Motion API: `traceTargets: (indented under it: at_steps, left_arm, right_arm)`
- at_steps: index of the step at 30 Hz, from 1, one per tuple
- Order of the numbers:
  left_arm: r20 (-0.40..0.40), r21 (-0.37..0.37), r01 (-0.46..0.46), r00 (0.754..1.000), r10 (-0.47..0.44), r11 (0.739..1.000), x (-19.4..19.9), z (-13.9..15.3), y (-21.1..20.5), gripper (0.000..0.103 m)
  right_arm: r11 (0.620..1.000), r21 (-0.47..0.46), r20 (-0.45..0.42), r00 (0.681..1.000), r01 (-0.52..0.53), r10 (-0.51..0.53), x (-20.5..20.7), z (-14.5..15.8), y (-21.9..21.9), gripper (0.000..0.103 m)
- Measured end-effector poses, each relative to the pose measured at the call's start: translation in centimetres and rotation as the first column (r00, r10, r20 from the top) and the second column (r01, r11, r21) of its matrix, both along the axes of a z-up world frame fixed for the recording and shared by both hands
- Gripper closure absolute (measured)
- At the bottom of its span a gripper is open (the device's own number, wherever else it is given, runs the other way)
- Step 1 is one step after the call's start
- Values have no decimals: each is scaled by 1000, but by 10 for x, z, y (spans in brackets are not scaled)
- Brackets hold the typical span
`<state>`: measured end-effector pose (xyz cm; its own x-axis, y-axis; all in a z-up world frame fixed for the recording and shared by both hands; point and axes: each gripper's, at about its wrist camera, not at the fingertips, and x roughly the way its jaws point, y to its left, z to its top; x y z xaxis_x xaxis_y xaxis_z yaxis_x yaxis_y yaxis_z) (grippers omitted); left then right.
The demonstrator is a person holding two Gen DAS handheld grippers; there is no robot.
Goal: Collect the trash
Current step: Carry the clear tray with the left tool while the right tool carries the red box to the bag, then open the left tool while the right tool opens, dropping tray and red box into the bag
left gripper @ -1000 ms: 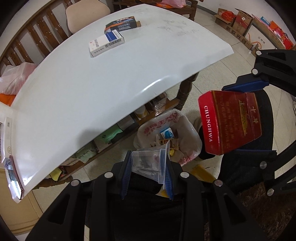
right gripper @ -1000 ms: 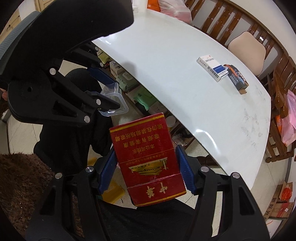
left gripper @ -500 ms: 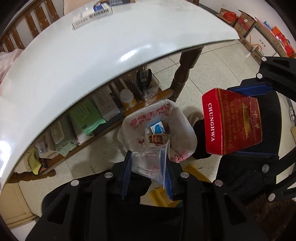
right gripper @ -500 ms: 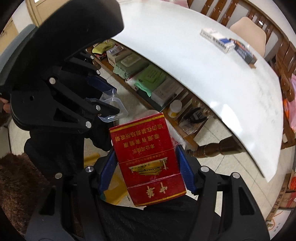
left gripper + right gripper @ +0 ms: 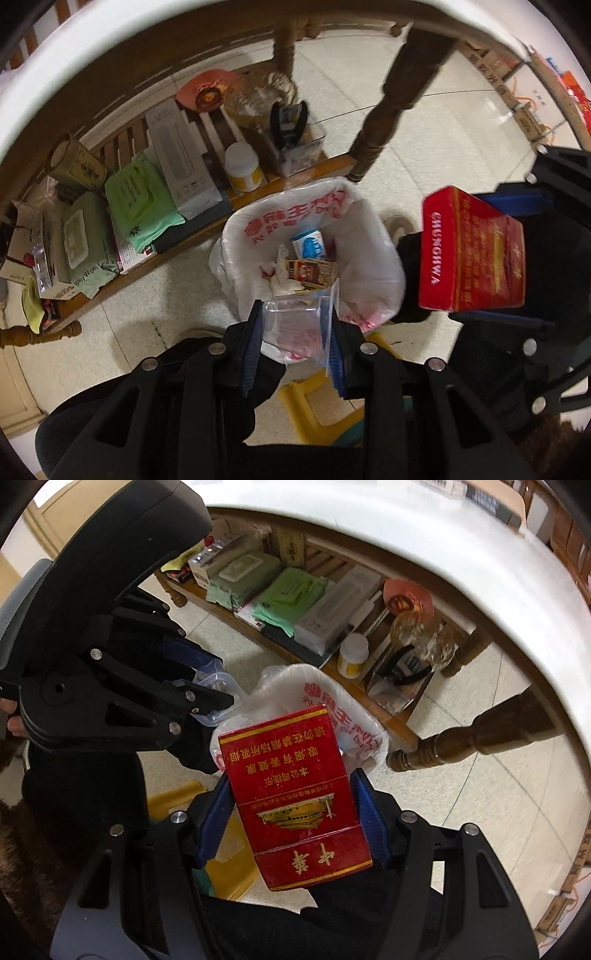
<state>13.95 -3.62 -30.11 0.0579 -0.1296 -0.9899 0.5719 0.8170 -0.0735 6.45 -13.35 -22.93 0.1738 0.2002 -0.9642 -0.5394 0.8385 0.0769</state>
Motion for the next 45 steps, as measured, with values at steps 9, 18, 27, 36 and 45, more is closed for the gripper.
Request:
traceTargets:
  at_steps: [9,18,27,36,45]
  left_arm:
    - [-79,30,-60,995,63,998,20,-60,-4,72]
    - [-137,71,-63,988,72,995,33,-104,-12,72]
    - [-243,82,-85,965,103,993,53,-142,-15,72]
    - [-326,122,-80,938,116,989,55,-180,-22,72]
    - [-353,133,-91,926,133,987,59,-193,-21,72]
  right_arm:
    - [1000,-4,-82,996,24,-24,16,-62,2,41]
    - [1000,-9,-142,989,30,-31,30,-106,2,41]
    - [999,2,-226,974,38,-36,41,-140,4,41]
    - [999,-5,-296,954,36,-36,47,-170,10,41]
    - [999,-1,-328,944,33,-32,49,-179,11,41]
